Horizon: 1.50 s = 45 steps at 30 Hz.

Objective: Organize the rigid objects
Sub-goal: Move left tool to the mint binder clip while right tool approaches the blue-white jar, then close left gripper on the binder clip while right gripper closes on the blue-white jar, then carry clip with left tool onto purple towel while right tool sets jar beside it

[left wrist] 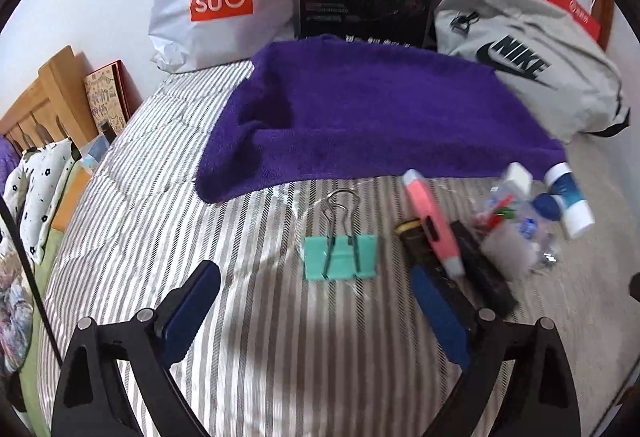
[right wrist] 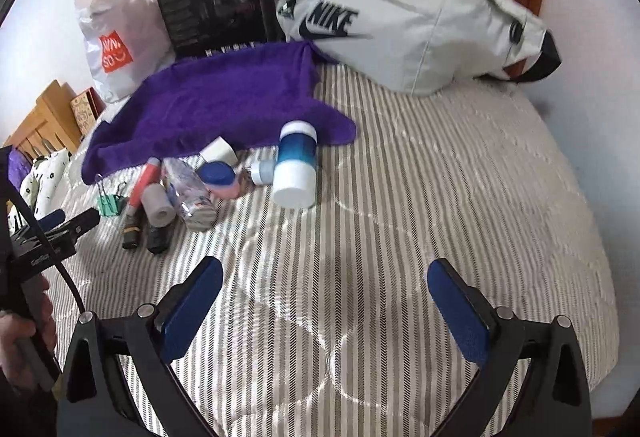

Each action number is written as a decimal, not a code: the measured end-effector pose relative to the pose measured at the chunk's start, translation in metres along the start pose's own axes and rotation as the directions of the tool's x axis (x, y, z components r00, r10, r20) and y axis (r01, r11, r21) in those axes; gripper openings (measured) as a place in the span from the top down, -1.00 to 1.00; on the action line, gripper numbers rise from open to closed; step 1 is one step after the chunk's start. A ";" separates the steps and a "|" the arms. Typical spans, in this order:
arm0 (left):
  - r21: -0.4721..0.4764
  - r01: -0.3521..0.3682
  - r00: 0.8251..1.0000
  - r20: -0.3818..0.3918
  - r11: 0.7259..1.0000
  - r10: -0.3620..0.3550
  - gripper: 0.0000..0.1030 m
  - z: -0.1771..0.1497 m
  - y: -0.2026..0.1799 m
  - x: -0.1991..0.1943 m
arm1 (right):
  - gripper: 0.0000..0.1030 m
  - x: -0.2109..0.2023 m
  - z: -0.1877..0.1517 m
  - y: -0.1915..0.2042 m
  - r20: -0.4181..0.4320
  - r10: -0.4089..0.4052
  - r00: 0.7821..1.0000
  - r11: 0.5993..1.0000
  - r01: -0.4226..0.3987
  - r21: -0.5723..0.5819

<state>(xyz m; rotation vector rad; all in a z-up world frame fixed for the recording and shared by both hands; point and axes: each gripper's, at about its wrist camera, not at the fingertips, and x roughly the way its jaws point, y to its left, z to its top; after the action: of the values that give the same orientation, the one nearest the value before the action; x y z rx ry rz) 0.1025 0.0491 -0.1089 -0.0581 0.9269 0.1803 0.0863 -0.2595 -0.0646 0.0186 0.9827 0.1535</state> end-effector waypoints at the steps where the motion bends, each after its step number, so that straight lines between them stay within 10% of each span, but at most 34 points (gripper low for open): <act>1: 0.002 0.000 1.000 -0.006 1.000 0.000 -0.82 0.001 0.000 0.005 | -0.95 0.003 0.001 -0.001 -0.008 0.002 1.000 1.000 -0.002 -0.002; 11: -0.005 0.034 0.999 -0.015 0.999 -0.034 0.24 0.006 -0.001 0.019 | -0.95 0.034 0.016 -0.013 -0.054 -0.014 0.998 1.000 0.014 0.010; 36: 0.013 0.050 0.999 -0.017 0.999 -0.050 0.24 0.005 0.003 0.018 | -0.24 0.101 0.073 0.001 -0.079 0.021 0.997 0.998 -0.026 -0.060; 45: 0.021 0.065 0.998 -0.018 0.998 -0.065 0.24 0.006 0.005 0.018 | 0.29 0.114 0.079 0.014 -0.061 0.027 0.998 0.989 -0.035 -0.141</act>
<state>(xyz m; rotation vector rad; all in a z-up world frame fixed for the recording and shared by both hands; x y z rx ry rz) 0.1168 0.0568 -0.1193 -0.0694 0.9432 0.1097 0.2122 -0.2259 -0.1142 -0.1017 1.0285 0.2538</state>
